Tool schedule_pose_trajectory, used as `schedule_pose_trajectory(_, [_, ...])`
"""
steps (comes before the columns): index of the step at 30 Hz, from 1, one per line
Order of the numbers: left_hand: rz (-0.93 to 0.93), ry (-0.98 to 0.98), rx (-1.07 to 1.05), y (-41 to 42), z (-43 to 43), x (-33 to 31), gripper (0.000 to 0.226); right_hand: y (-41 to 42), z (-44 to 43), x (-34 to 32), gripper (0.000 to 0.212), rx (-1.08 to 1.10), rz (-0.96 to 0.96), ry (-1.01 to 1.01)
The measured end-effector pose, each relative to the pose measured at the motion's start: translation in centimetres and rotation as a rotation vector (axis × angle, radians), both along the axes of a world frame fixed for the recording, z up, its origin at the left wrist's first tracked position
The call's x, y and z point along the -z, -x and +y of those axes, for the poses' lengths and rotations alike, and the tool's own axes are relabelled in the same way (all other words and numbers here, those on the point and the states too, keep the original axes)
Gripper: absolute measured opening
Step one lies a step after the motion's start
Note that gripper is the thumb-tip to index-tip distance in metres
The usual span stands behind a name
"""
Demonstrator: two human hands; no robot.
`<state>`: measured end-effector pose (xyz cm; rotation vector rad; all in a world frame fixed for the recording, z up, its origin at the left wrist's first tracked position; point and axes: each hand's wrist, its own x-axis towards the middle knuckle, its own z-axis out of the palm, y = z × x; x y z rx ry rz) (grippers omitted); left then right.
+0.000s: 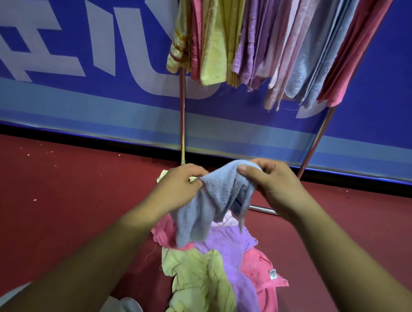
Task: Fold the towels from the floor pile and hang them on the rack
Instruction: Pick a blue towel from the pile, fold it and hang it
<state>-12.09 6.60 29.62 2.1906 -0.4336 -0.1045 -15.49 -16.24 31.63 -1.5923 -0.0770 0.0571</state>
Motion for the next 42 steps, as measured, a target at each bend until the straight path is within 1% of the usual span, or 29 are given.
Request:
schedule_pose_trajectory(1, [0.049,0.098,0.091,0.4,-0.4,-0.1,0.022,0.0,0.4,0.0,0.042,-0.016,0.010,-0.036])
schedule_pose_trajectory(2, [0.104,0.176,0.173,0.8,-0.9,-0.3,0.019,0.0,0.8,0.0,0.040,-0.032,0.016,-0.064])
schedule_pose_trajectory(3, [0.129,0.217,0.220,1.0,-1.4,-0.3,0.019,-0.1,0.9,0.0,0.033,-0.051,0.023,-0.089])
schedule_pose_trajectory(4, [0.111,0.219,0.237,1.1,-1.7,-0.4,0.019,-0.1,1.0,0.0,0.025,-0.078,0.033,-0.113])
schedule_pose_trajectory(6, [0.057,0.224,0.205,0.8,-1.9,-0.4,0.014,-0.1,0.8,0.0,0.018,-0.153,0.052,-0.169])
schedule_pose_trajectory(8, [0.057,0.279,0.158,0.1,-1.7,-0.5,0.010,-0.2,0.5,-0.2,0.019,-0.181,0.051,-0.182])
schedule_pose_trajectory(11, [0.055,0.311,0.082,-0.3,-1.4,-0.3,0.015,-0.3,0.4,-0.5,0.015,-0.073,0.040,-0.166])
schedule_pose_trajectory(12, [0.008,0.306,0.054,-0.2,-1.4,-0.2,0.017,-0.2,0.5,-0.5,0.017,-0.046,0.042,-0.170])
schedule_pose_trajectory(14, [-0.118,0.233,0.023,0.1,-1.8,0.0,0.022,-0.2,0.9,-0.4,0.019,-0.013,0.045,-0.157])
schedule_pose_trajectory(15, [-0.115,0.228,0.061,0.4,-2.0,-0.1,0.020,-0.2,1.1,-0.3,0.018,-0.004,0.047,-0.142])
schedule_pose_trajectory(16, [-0.047,0.248,0.119,0.8,-2.4,-0.3,0.019,-0.2,1.4,-0.2,0.015,0.001,0.046,-0.129])
schedule_pose_trajectory(18, [0.095,0.239,0.178,1.4,-3.0,-0.5,0.034,-0.2,1.8,-0.1,0.010,0.002,0.041,-0.120])
schedule_pose_trajectory(19, [0.089,0.187,0.167,1.6,-3.2,-0.3,0.038,-0.2,1.9,0.0,0.009,0.003,0.041,-0.119])
schedule_pose_trajectory(20, [0.038,0.134,0.141,1.7,-3.3,-0.1,0.036,-0.1,1.9,0.0,0.009,0.002,0.041,-0.116])
schedule_pose_trajectory(22, [-0.083,0.063,0.093,1.9,-3.3,0.0,0.021,-0.1,1.8,0.0,0.009,-0.006,0.029,-0.085])
schedule_pose_trajectory(24, [-0.144,0.027,0.085,1.8,-3.1,-0.2,0.008,-0.1,1.6,0.1,0.011,-0.007,0.014,-0.050])
schedule_pose_trajectory(25, [-0.158,0.020,0.090,1.7,-2.9,-0.3,0.007,-0.2,1.5,0.1,0.012,-0.005,0.012,-0.044])
schedule_pose_trajectory(29, [-0.150,0.085,0.083,1.8,-2.9,-0.6,0.008,-0.3,1.1,-0.3,0.016,0.005,0.010,-0.048])
schedule_pose_trajectory(31, [-0.100,0.140,0.105,1.9,-3.1,-0.6,0.008,-0.2,0.9,-0.5,0.015,0.000,0.017,-0.047])
schedule_pose_trajectory(33, [-0.027,0.186,0.153,2.0,-3.2,-0.5,0.008,-0.1,1.0,-0.5,0.013,0.000,0.008,0.004])
schedule_pose_trajectory(35, [-0.075,0.130,0.140,1.8,-3.3,0.1,0.018,0.2,1.4,-0.4,0.016,0.009,-0.011,0.068])
schedule_pose_trajectory(38, [-0.193,0.060,0.049,1.7,-3.4,0.6,0.006,0.4,1.9,-0.5,0.025,0.010,-0.027,0.131])
schedule_pose_trajectory(40, [-0.181,0.060,0.001,1.7,-3.3,0.4,0.009,0.6,1.9,-0.8,0.029,0.028,-0.043,0.134])
schedule_pose_trajectory(42, [-0.114,0.016,-0.026,1.2,-3.0,0.6,0.006,0.7,1.8,-1.0,0.030,0.058,-0.067,0.120])
